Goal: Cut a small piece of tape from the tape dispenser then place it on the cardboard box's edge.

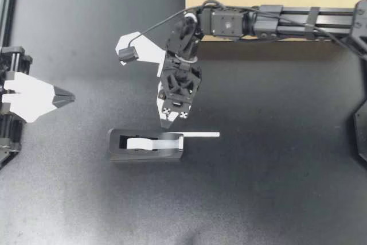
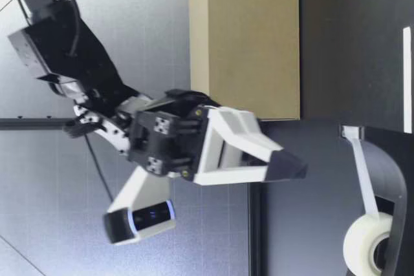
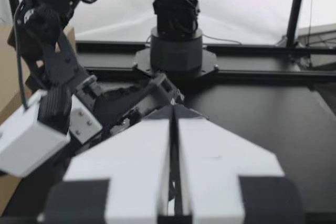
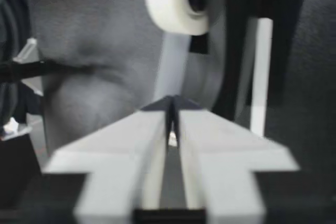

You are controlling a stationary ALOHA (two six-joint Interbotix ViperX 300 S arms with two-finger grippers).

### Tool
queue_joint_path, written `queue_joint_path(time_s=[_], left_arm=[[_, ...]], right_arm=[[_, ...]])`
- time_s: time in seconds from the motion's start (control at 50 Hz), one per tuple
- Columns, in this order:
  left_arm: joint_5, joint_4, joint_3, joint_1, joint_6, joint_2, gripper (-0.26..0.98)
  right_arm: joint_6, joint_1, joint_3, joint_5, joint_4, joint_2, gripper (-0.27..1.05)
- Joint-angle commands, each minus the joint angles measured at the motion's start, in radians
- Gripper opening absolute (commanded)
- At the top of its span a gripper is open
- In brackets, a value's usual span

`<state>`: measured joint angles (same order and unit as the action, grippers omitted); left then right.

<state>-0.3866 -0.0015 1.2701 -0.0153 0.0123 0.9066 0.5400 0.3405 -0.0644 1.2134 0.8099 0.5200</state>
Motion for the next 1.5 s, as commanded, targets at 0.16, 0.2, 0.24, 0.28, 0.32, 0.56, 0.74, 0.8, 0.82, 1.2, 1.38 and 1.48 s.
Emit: queue_joint_path(time_s=[0.16,0.2,0.24,0.28,0.32,0.56,0.74,0.8,0.82,1.2,1.38,1.48], left_arm=[[-0.029,-0.002,-0.012,-0.002,-0.008,-0.032,-0.12],[-0.029,-0.002,-0.012,-0.003,-0.009,-0.032,-0.12],[-0.029,-0.002,-0.012,-0.002,-0.009,-0.032,-0.12],[-0.029,-0.002,-0.012,-0.003,-0.011,-0.032,-0.12],[-0.029,-0.002,-0.012,-0.003,-0.011,-0.032,-0.12],[-0.029,-0.002,-0.014,-0.002,-0.011,-0.032,-0.12],[-0.029,-0.002,-0.017,-0.003,-0.009,-0.032,-0.12],[-0.029,-0.002,-0.017,-0.003,-0.009,-0.032,-0.12],[-0.029,-0.002,-0.017,-0.003,-0.009,-0.032,-0.12],[-0.029,-0.002,-0.018,-0.002,-0.011,-0.032,-0.12],[-0.029,-0.002,-0.018,-0.002,-0.011,-0.032,-0.12],[-0.029,-0.002,-0.02,-0.003,-0.009,-0.032,-0.12]], right_arm=[[-0.038,0.003,-0.032,0.009,0.0,0.006,0.44],[-0.038,0.003,-0.032,0.014,0.011,0.009,0.43],[-0.04,0.003,-0.032,0.018,0.023,0.014,0.42],[-0.038,0.003,-0.032,0.026,0.034,0.018,0.42],[-0.04,0.003,-0.032,0.032,0.04,0.023,0.42],[-0.038,-0.012,-0.032,0.046,0.055,0.04,0.42],[-0.038,-0.029,-0.034,0.046,0.057,0.055,0.42],[-0.038,-0.032,-0.034,0.046,0.058,0.058,0.42],[-0.038,-0.032,-0.032,0.046,0.06,0.06,0.42],[-0.038,-0.043,-0.037,0.049,0.067,0.066,0.42],[-0.038,-0.051,-0.038,0.054,0.069,0.064,0.38],[-0.038,-0.051,-0.038,0.057,0.069,0.064,0.32]])
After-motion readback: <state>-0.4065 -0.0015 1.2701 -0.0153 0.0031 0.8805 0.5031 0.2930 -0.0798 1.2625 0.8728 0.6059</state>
